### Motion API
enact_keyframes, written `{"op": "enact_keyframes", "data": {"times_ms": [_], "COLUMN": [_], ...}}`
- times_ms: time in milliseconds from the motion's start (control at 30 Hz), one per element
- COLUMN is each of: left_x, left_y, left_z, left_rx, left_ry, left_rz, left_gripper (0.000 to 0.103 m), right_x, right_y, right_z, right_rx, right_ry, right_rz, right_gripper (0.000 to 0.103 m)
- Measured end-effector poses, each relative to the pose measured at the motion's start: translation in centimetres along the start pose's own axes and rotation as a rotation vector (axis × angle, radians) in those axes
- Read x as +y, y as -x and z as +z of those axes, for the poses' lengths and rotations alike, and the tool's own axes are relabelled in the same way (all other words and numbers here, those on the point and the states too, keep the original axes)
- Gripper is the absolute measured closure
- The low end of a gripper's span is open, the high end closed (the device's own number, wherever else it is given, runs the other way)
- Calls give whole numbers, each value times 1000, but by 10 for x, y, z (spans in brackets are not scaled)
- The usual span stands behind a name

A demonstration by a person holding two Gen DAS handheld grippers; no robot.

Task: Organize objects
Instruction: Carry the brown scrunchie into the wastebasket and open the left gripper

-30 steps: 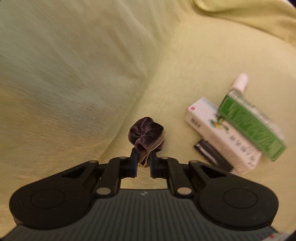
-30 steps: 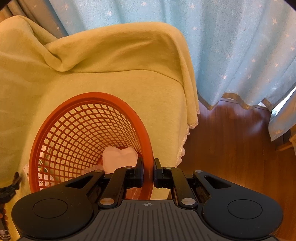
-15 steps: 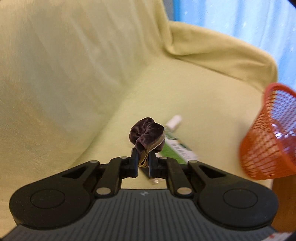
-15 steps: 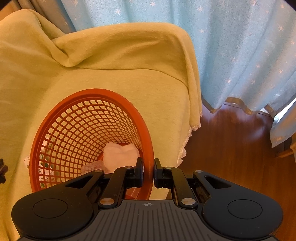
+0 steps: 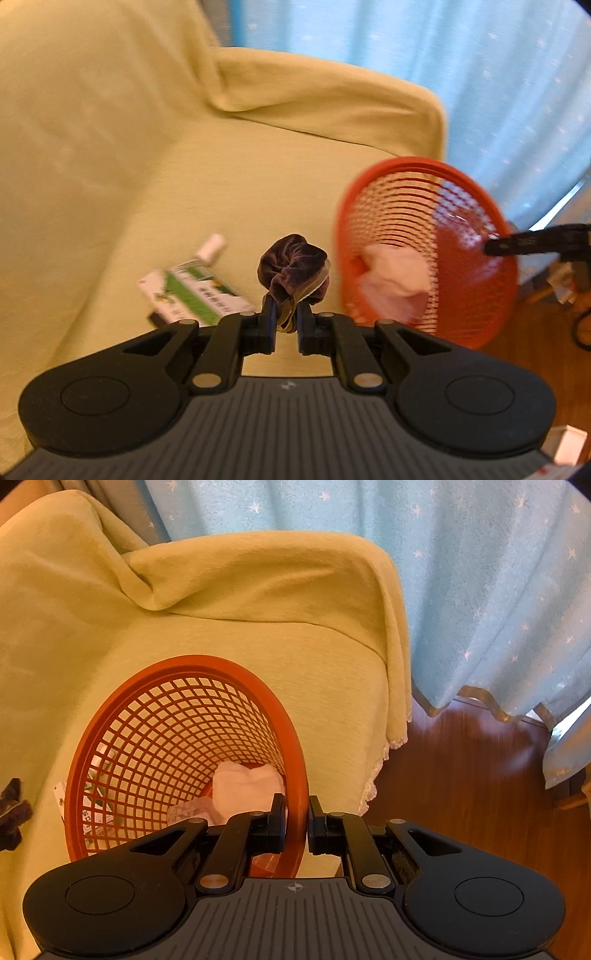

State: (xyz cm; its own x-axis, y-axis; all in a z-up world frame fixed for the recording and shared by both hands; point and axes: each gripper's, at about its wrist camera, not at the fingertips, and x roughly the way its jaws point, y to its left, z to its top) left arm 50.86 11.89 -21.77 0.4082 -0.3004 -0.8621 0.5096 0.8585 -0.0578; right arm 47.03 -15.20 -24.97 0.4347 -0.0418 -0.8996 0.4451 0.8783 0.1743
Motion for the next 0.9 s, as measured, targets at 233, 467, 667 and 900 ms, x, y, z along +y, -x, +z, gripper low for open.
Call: {"op": "enact_keyframes", "data": {"times_ms": [233, 467, 667, 900], "left_x": [-34, -43, -58, -65], "left_y": [-2, -14, -20, -27], "left_z": [5, 15, 19, 23], "left_rx": [3, 5, 14, 27], "left_ry": [-40, -47, -74, -69], "left_rz": [-48, -67, -80, -87], "left_gripper": [95, 95, 95, 95], "right_x": [0, 0, 2, 1], "right_y": [0, 0, 0, 1], "right_z": [-2, -2, -1, -3], "right_rx": [-4, -2, -4, -8], "right_ry": [19, 18, 18, 22], "right_rz": [2, 3, 7, 14], "right_gripper": [95, 95, 95, 95]}}
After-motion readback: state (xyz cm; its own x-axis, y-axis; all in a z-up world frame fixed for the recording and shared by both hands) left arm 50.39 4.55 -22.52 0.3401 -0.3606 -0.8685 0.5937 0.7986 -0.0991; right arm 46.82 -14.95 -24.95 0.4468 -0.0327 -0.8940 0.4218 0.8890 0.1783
